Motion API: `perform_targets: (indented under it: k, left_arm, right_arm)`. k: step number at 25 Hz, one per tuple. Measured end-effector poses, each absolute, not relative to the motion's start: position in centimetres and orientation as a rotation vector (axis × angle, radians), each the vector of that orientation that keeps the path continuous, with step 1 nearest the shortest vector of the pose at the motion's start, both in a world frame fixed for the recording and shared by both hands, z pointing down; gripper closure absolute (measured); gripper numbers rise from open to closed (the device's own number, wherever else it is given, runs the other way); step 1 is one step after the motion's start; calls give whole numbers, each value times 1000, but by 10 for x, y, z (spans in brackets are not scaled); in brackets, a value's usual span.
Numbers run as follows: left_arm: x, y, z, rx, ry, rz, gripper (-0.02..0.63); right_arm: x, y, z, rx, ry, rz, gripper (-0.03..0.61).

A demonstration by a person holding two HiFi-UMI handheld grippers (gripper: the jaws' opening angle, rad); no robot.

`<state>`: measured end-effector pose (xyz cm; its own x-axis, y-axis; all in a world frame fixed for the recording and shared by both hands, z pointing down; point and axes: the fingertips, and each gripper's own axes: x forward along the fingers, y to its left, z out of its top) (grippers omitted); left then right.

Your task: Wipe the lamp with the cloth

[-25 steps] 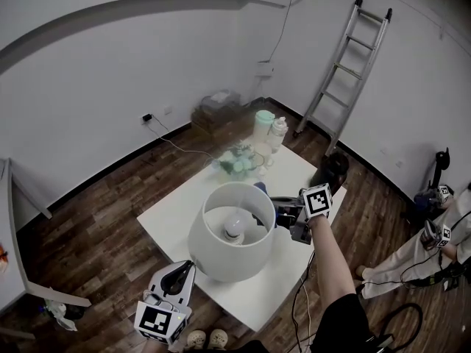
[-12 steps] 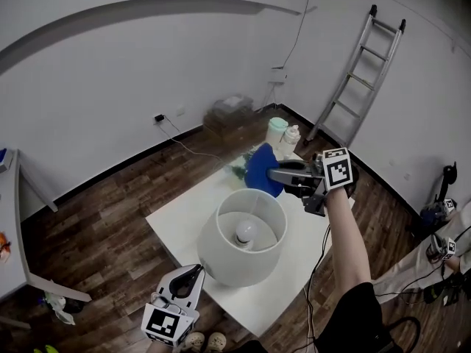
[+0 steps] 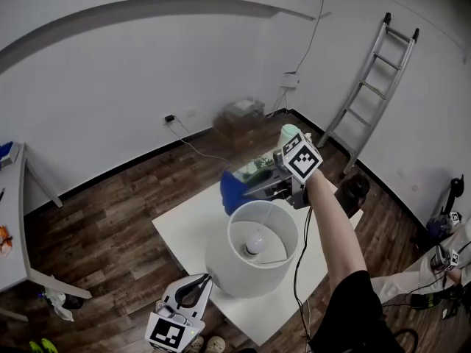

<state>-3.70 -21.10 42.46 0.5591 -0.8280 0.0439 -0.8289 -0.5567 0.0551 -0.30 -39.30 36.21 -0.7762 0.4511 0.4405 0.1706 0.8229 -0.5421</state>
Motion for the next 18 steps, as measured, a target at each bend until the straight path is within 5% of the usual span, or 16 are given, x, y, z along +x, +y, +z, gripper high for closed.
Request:
perform_targets:
  k: [10,18]
  left_arm:
    - [-38,-215,427,2701,-1435,39,595]
    - [-34,-221,426,2721,-1396,14,595]
  right_arm:
    - [-10,-416,461,-240,-2156,546,502]
    - [-33,-381,309,-414,-2304,225,502]
